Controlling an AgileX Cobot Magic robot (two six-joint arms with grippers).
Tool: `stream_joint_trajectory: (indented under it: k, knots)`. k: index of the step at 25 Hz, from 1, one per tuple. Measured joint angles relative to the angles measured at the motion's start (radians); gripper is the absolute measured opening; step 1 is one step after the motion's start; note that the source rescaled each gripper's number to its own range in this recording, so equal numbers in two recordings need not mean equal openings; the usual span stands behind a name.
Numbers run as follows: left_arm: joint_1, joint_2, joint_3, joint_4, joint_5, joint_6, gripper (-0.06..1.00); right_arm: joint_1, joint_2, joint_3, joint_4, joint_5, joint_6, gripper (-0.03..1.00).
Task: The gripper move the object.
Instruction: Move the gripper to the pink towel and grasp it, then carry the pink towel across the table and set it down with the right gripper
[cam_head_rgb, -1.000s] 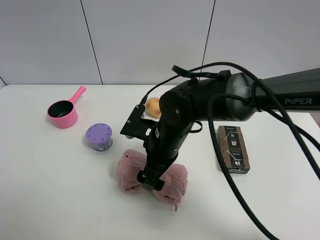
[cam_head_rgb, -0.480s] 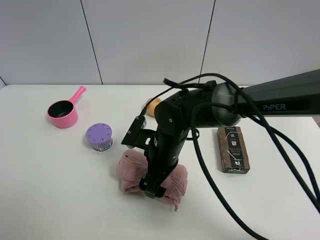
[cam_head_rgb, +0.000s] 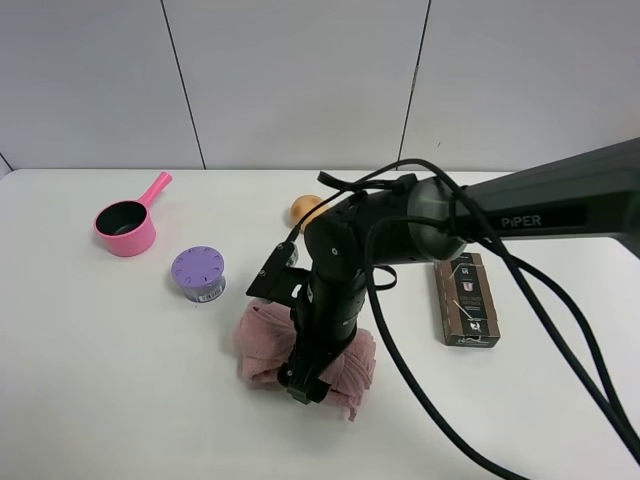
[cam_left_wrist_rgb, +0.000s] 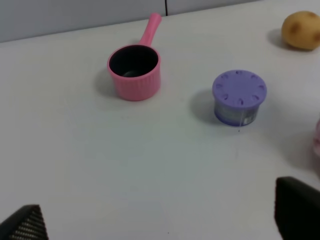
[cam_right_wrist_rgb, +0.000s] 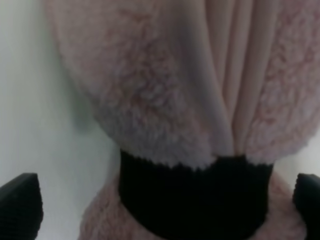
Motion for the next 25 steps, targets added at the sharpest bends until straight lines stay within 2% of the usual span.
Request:
stream_joint_trajectory:
  k: [6, 8, 10, 11, 12, 15, 16, 19, 25]
  knots:
    - [0.000, 0.000, 0.000, 0.000, 0.000, 0.000, 1.00, 0.000, 0.001, 0.000, 0.000, 0.000, 0.020, 0.99]
    - [0.000, 0.000, 0.000, 0.000, 0.000, 0.000, 1.00, 0.000, 0.001, 0.000, 0.000, 0.000, 0.021, 0.94]
    - [0.000, 0.000, 0.000, 0.000, 0.000, 0.000, 1.00, 0.000, 0.001, 0.000, -0.001, 0.010, 0.025, 0.80]
    - [0.000, 0.000, 0.000, 0.000, 0.000, 0.000, 1.00, 0.000, 0.001, 0.000, -0.008, 0.030, 0.025, 0.57]
    - [0.000, 0.000, 0.000, 0.000, 0.000, 0.000, 1.00, 0.000, 0.001, -0.002, -0.011, 0.051, 0.026, 0.43]
    - [0.000, 0.000, 0.000, 0.000, 0.000, 0.000, 1.00, 0.000, 0.001, -0.029, -0.026, 0.136, 0.030, 0.05]
    - [0.000, 0.000, 0.000, 0.000, 0.000, 0.000, 1.00, 0.000, 0.001, -0.043, -0.030, 0.167, 0.038, 0.00]
    - [0.000, 0.000, 0.000, 0.000, 0.000, 0.000, 1.00, 0.000, 0.001, -0.108, -0.063, 0.265, 0.082, 0.00]
    - [0.000, 0.000, 0.000, 0.000, 0.000, 0.000, 1.00, 0.000, 0.001, -0.308, -0.130, 0.400, 0.181, 0.00]
